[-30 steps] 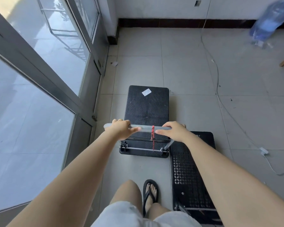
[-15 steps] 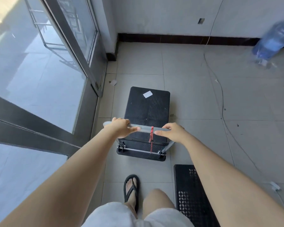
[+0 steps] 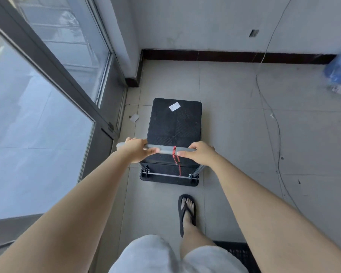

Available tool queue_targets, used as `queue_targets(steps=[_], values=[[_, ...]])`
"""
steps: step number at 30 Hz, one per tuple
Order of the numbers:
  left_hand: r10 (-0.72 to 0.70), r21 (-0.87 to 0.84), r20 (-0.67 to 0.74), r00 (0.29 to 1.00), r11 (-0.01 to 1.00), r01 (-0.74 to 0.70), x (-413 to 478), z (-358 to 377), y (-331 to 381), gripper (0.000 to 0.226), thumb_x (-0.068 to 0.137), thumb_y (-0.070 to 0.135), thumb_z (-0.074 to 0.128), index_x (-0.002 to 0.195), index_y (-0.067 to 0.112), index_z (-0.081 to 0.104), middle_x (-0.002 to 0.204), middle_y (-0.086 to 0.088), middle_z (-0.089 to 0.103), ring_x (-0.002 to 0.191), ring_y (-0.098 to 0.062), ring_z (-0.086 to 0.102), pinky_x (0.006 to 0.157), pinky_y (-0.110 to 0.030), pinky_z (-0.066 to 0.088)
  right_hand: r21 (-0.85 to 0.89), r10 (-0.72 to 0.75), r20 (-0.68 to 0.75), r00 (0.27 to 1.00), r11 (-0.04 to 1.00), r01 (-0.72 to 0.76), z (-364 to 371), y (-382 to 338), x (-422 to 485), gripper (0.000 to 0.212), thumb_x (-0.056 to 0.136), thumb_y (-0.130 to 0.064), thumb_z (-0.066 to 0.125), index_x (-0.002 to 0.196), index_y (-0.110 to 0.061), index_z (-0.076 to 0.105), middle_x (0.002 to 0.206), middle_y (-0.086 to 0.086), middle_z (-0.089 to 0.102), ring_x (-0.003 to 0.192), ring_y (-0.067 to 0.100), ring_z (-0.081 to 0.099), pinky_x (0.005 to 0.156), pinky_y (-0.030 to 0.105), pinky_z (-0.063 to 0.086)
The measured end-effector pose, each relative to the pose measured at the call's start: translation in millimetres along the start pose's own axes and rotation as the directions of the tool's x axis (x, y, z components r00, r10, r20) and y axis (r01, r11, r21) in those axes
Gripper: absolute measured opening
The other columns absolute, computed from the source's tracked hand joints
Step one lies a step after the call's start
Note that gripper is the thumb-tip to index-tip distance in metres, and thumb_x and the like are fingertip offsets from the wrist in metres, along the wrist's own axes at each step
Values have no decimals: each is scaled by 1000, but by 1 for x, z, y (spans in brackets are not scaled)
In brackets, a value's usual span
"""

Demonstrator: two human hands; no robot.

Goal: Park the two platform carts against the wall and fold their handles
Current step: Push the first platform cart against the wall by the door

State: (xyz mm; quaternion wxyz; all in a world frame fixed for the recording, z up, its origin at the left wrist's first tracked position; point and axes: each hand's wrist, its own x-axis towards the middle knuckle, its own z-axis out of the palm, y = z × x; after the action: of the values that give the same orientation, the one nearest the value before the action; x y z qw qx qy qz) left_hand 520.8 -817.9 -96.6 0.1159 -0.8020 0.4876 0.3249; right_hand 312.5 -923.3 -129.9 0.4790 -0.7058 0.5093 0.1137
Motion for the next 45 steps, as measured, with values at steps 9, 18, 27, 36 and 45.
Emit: queue_targets(steps=[9,18,27,36,45], values=[[-8,14,-38,999,1000,9,141,-105,10,73,73,84,27,97,20,53,99,-5,47,115,-30,44,99,-49,44,21,28,-18,999,999,-28,-105,-60,132,51,62,-72,67,60,-24,50,70,-4,49,96,23,47,78,38,38],[29,16,-64,998,999,-28,293,-229,-15,66,74,81,32,88,19,50,91,-4,49,108,-29,47,99,-48,43,6,49,-39,998,999,-49,-184,-155,271,53,59,-76,61,59,-25,46,68,-3,51,90,25,48,74,38,35],[19,3,-12,1000,1000,-19,400,-330,-18,75,81,74,35,115,12,59,96,-5,50,118,-32,44,102,-47,40,-22,35,-46,998,999,-36,-259,-228,372,52,69,-71,60,64,-20,52,67,-3,51,107,32,55,84,40,40],[-61,13,-54,997,998,62,456,-380,-24,75,84,71,36,129,14,53,128,-13,53,128,-33,41,106,-53,40,-63,25,130,991,998,-17,-307,-267,431,51,82,-61,53,88,-11,61,95,11,62,100,29,56,81,39,41],[-72,26,95,993,997,70,458,-392,-24,103,61,93,24,124,18,56,136,-11,52,134,-35,37,110,-60,30,-108,92,215,972,992,-70,-331,-285,418,70,86,-43,62,140,-1,46,148,18,44,136,35,44,112,46,38]])
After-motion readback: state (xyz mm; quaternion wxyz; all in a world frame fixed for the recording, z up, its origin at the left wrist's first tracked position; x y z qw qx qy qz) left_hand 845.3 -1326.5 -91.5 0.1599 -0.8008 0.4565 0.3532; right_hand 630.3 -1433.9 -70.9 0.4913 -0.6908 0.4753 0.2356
